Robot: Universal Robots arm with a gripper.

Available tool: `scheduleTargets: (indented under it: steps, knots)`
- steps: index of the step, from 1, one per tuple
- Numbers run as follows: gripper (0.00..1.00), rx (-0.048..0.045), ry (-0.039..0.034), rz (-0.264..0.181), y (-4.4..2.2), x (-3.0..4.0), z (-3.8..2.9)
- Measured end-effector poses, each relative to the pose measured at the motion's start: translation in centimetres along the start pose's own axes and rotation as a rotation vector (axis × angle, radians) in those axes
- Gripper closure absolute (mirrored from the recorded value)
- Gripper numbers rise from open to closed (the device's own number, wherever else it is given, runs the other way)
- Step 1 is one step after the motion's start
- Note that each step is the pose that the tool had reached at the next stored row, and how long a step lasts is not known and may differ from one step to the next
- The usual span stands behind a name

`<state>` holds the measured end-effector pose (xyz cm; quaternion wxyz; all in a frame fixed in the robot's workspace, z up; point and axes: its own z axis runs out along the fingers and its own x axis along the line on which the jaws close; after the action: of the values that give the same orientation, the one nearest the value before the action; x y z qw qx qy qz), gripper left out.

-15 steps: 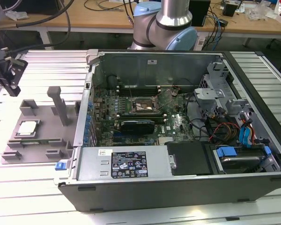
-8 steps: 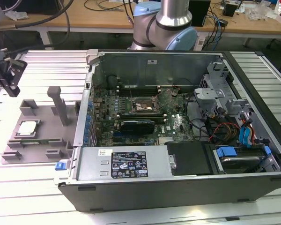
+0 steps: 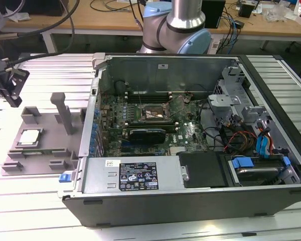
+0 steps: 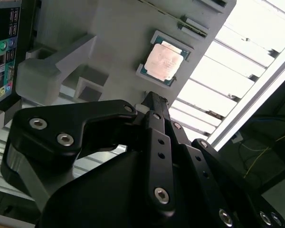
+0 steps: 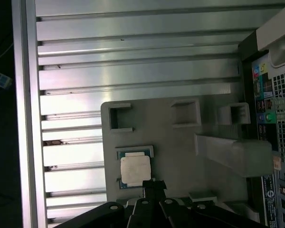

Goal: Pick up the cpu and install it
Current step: 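Pick up the cpu and move it towards the insertion slot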

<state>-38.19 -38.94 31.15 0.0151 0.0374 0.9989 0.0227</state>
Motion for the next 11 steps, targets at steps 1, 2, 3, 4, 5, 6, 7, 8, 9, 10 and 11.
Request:
scheduleTargets:
  steps: [1, 2, 3, 4, 5, 6, 7, 8, 9, 10, 11]
  knots:
    - [0.89, 0.0003, 0.0, 0.0, -0.02, 0.07, 0.19]
    - [0.89, 0.0004, 0.0, 0.0, -0.03, 0.1, 0.31]
    - [0.89, 0.0004, 0.0, 0.0, -0.03, 0.11, 0.38]
    - [0.89, 0.0004, 0.0, 0.0, -0.04, 0.13, 0.48]
    - [0.89, 0.0005, 0.0, 0.0, -0.04, 0.14, 0.53]
    - [0.89, 0.0004, -0.0001, 0.0, -0.04, 0.15, 0.61]
    - [0.89, 0.0004, 0.0, 0.0, -0.04, 0.15, 0.66]
    - [0.89, 0.0005, 0.0001, 0.0, -0.05, 0.15, 0.7]
    - [0.89, 0.0005, 0.0, 0.0, -0.05, 0.16, 0.76]
    - [0.89, 0.0005, 0.0001, 0.0, -0.05, 0.16, 0.8]
    - [0.89, 0.0005, 0.0001, 0.0, -0.05, 0.17, 0.85]
